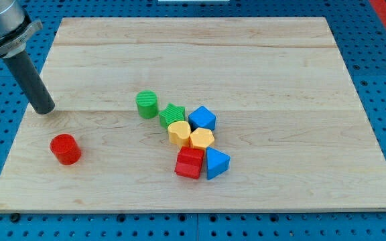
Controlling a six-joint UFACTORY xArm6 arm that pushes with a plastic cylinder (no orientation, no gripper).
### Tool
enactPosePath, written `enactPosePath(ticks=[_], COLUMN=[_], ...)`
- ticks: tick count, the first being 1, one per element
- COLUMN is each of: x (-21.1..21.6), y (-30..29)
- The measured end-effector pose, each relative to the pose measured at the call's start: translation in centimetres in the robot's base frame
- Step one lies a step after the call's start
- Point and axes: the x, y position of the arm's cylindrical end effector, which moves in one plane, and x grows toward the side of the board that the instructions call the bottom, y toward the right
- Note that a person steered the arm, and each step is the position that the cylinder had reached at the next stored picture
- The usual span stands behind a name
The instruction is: Move the arm to the bottom left of the green circle
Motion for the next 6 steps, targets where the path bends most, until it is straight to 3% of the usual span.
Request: enactPosePath(ticks=[2,6], x=[0.7,7.4], y=[4.1,18.3])
